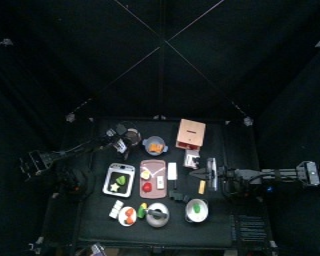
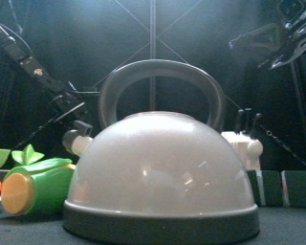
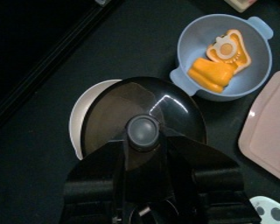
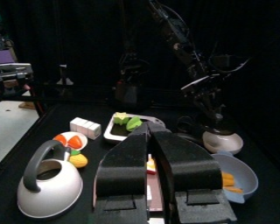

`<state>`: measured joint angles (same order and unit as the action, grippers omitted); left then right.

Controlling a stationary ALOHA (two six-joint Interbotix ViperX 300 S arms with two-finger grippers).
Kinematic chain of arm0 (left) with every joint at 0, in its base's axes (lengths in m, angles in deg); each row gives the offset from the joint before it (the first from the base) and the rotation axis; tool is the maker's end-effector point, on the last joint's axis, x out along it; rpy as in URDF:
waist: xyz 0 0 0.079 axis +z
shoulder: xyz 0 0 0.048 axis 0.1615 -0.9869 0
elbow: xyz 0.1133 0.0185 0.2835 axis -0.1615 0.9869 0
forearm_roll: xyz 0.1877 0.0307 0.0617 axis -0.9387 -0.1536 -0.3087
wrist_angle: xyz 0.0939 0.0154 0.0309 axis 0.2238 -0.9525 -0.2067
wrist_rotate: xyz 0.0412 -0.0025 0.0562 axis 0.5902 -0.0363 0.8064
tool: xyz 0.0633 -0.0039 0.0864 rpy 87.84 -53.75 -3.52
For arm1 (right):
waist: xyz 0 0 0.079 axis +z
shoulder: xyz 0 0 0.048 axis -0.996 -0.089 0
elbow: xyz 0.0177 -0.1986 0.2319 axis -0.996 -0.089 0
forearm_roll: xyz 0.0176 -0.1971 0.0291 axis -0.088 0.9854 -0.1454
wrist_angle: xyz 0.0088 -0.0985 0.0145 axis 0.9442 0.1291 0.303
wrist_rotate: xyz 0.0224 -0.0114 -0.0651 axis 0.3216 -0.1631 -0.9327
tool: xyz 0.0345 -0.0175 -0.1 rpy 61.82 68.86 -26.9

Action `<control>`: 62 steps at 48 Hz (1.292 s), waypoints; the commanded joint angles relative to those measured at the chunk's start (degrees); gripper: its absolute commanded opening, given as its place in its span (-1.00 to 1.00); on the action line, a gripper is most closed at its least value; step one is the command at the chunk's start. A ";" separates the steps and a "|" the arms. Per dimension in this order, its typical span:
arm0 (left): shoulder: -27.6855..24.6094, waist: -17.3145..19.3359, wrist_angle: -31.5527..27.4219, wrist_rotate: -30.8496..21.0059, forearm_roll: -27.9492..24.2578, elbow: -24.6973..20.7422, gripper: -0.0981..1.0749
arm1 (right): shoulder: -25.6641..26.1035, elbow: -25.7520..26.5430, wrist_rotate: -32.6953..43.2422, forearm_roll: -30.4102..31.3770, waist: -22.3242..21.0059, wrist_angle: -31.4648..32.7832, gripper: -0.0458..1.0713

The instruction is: Put pot lid on plate

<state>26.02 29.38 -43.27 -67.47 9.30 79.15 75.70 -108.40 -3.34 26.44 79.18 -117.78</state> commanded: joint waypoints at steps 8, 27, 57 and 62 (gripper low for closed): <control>1.49 -4.39 0.62 0.09 0.70 -2.02 0.11 | -0.26 0.70 0.09 0.09 -0.09 -0.62 -0.89; 1.41 -24.43 0.62 0.00 2.90 -6.68 0.11 | -0.26 0.70 -0.09 0.18 -0.18 -0.62 -0.89; -10.46 -33.31 8.17 0.00 6.06 -9.32 0.35 | -0.09 0.35 -0.09 0.09 -0.18 -0.53 -0.89; -12.04 -33.31 8.35 0.00 6.33 -9.93 0.45 | 0.00 0.35 -0.09 0.09 -0.18 -0.53 -0.89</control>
<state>14.41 -3.84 -35.54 -67.56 15.36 71.15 75.78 -108.67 -3.34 26.71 79.18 -117.78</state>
